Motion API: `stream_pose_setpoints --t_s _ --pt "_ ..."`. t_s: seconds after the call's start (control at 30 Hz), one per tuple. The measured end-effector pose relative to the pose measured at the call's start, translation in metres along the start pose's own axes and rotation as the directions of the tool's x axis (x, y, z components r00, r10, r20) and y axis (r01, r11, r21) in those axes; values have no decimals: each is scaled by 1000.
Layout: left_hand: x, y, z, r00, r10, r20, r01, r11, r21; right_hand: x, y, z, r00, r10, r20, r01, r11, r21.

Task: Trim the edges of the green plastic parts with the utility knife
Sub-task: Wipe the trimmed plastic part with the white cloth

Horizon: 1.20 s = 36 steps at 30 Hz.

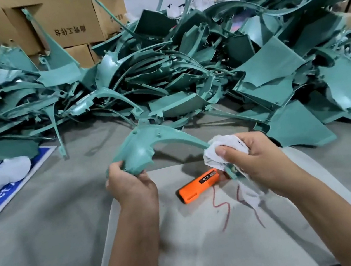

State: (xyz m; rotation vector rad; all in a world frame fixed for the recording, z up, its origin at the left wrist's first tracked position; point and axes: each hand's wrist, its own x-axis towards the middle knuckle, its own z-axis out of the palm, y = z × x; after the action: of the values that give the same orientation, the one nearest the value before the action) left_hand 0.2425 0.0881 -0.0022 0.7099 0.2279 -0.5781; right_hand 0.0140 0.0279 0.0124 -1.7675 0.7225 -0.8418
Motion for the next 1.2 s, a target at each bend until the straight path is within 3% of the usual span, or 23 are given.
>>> stream_pose_setpoints --t_s 0.07,0.13,0.27,0.37,0.47,0.63,0.77,0.93,1.03,1.1,1.2 --pt "5 3 -1 1000 -3 16 4 999 -50 -8 5 -6 993 84 85 -103 959 263" --pt "4 3 1 995 -48 85 57 994 -96 -14 7 -10 955 231 185 -290 852 435" --pt "-6 -9 5 976 -143 167 132 988 80 -9 1 -1 855 395 335 -518 640 568" --pt "-12 -14 8 954 -207 218 170 970 176 6 -14 10 788 355 502 -615 452 646" --pt "-8 -13 7 944 -222 244 178 965 190 16 -20 21 762 291 578 -647 376 663" --pt "3 -12 3 959 -102 264 50 979 195 15 -8 30 698 123 705 -715 173 677" --pt "11 -6 -1 972 -46 231 13 990 144 9 0 28 705 114 700 -703 243 669" --pt "14 0 -4 969 -29 246 -2 992 127 -2 1 22 766 168 620 -618 459 639" --pt "12 -1 -5 978 -7 209 -18 993 117 -12 2 20 865 239 440 -492 569 659" --pt "13 -1 -6 988 17 155 -31 995 90 -17 5 22 938 265 224 -345 646 681" --pt "21 11 -8 995 31 90 -29 999 -30 -26 11 13 983 180 30 -147 680 719"
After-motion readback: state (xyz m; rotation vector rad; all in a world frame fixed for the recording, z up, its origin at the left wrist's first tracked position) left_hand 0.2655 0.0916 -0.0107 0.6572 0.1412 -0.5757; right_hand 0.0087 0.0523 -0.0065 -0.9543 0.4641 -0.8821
